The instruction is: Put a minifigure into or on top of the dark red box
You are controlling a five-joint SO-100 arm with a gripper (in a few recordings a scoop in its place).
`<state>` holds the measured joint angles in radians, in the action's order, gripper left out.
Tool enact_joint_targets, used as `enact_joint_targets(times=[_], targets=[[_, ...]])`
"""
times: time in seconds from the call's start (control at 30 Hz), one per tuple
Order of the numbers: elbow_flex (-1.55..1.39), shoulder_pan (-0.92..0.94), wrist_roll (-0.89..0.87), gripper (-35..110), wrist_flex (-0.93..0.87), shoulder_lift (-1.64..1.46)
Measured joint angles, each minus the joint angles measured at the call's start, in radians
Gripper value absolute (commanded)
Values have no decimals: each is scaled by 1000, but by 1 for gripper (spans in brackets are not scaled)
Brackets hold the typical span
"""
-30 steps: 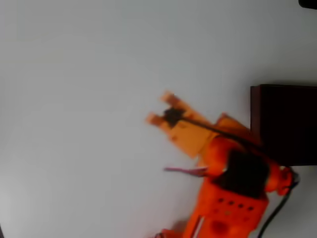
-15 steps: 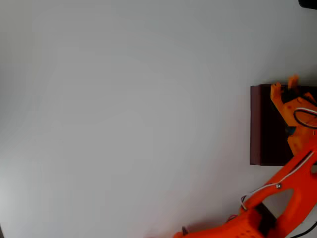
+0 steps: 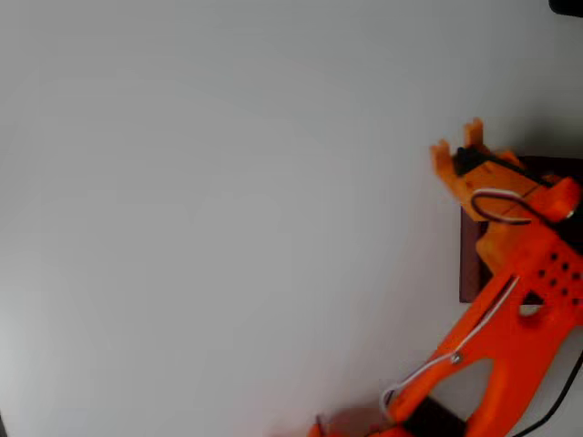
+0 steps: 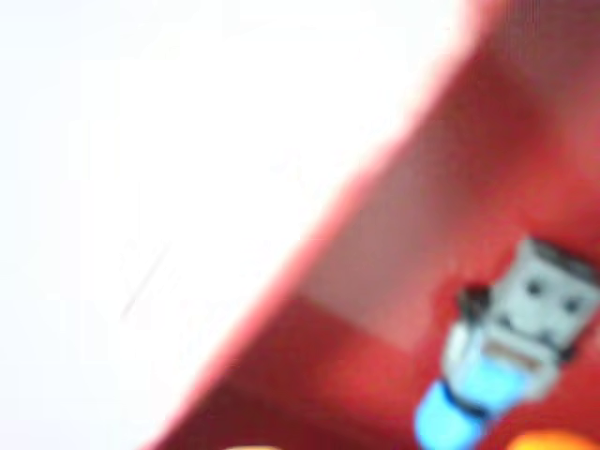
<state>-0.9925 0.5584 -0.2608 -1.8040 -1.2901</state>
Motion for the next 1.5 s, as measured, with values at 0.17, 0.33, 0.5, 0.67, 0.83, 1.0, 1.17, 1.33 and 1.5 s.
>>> enact_joint_targets(times=[0.17, 0.33, 0.5, 0.67, 0.83, 1.0, 1.17, 1.33, 1.5], targets=[[-253, -222, 32, 7, 2, -443], [-644, -511, 28, 0, 133, -853], [-1098, -870, 12, 0, 434, -1189], [-1364, -1095, 51, 0, 606, -1301], [-1559, -1192, 127, 0, 692, -1437], [-1796, -1181, 161, 0, 664, -1770], [-1931, -1169, 161, 1, 566, -2025], [-1996, -1123, 172, 5, 548, -2060], [-2031, -1088, 192, 7, 561, -2056]])
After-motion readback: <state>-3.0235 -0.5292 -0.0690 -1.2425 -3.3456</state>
